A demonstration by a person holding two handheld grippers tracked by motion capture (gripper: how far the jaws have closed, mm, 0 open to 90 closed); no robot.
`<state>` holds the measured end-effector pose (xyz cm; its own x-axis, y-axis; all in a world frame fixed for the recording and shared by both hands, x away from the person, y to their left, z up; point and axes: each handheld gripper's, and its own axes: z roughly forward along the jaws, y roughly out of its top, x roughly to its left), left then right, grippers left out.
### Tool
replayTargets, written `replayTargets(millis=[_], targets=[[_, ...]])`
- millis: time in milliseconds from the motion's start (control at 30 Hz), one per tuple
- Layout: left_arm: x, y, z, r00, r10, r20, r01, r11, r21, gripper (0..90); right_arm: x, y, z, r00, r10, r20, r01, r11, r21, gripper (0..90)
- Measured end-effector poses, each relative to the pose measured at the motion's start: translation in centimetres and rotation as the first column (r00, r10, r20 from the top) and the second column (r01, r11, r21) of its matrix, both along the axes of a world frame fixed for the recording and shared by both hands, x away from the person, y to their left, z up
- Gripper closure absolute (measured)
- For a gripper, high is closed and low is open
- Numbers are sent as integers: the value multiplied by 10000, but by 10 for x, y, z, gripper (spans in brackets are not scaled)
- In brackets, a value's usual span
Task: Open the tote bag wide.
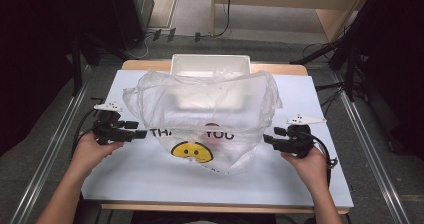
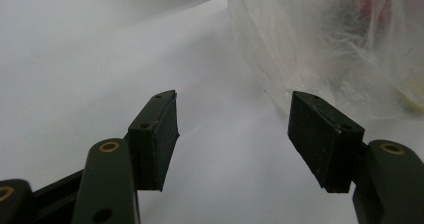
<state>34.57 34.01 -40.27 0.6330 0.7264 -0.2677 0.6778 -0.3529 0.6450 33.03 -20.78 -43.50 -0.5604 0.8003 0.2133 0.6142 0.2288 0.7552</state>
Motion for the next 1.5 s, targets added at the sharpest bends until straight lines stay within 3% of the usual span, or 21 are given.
replayTargets(millis=[167,233,333,467,500,600,800,867,967,1100,1200,1400,1500], targets=[[-1,3,12,9997,-254,-18,253,9992,-307,380,2,-3,11,9999,131,54,-132,9998,114,455],[-1,2,18,9995,-314,37,315,9990,-314,381,4,-8,21,9991,399,120,-405,9975,574,491],[0,3,27,9991,-419,-3,418,9984,-390,386,5,-11,28,9993,360,124,-366,9980,508,503],[2,2,44,9981,-584,199,591,9975,-389,396,7,-16,49,9965,658,508,-686,9961,557,537],[2,2,53,9966,-688,462,710,9963,-492,397,7,-16,53,9951,751,640,-784,9956,511,548],[3,0,60,9948,-841,569,878,9939,-666,411,9,-17,65,9934,845,776,-889,9945,555,550],[12,-1,76,9938,-997,489,1025,9930,-585,439,14,-20,82,9933,799,832,-853,9943,643,611],[16,-1,81,9940,-986,477,1010,9935,-518,444,17,-22,93,9973,663,331,-688,9943,810,639],[20,-1,89,9943,-878,605,908,9947,-487,458,19,-23,99,9971,675,352,-700,9949,726,667],[26,-2,103,9928,-929,751,964,9943,-446,496,21,-24,115,9933,1072,427,-1089,9932,405,759],[28,-4,108,9927,-958,728,991,9941,-431,520,23,-23,127,9931,1129,306,-1145,9917,579,805],[38,-5,125,9919,-1051,715,1079,9935,-359,544,31,-18,140,9904,1306,442,-1328,9898,514,769],[47,-6,139,9911,-1142,679,1153,9932,-136,587,36,-13,155,9890,1337,631,-1353,9906,217,783]])
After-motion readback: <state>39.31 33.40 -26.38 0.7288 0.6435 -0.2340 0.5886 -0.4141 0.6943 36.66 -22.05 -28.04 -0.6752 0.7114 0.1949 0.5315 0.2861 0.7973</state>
